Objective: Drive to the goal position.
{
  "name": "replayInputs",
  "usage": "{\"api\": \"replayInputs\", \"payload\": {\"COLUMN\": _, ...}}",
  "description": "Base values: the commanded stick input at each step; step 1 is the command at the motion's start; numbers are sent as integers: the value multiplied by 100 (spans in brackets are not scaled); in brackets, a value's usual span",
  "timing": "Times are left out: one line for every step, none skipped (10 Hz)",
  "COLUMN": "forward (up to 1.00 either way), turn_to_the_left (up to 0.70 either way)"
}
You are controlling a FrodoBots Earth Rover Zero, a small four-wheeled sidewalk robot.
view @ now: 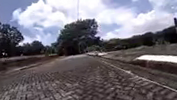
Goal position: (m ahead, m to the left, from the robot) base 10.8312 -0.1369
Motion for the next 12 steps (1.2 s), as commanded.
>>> {"api": "replayInputs", "payload": {"forward": 100, "turn_to_the_left": 0}}
{"api": "replayInputs", "payload": {"forward": 100, "turn_to_the_left": 0}}
{"api": "replayInputs", "payload": {"forward": 100, "turn_to_the_left": 0}}
{"api": "replayInputs", "payload": {"forward": 100, "turn_to_the_left": 0}}
{"api": "replayInputs", "payload": {"forward": 100, "turn_to_the_left": 0}}
{"api": "replayInputs", "payload": {"forward": 100, "turn_to_the_left": 0}}
{"api": "replayInputs", "payload": {"forward": 100, "turn_to_the_left": 0}}
{"api": "replayInputs", "payload": {"forward": 100, "turn_to_the_left": 0}}
{"api": "replayInputs", "payload": {"forward": 100, "turn_to_the_left": 0}}
{"api": "replayInputs", "payload": {"forward": 100, "turn_to_the_left": 0}}
{"api": "replayInputs", "payload": {"forward": 100, "turn_to_the_left": 0}}
{"api": "replayInputs", "payload": {"forward": 100, "turn_to_the_left": 0}}
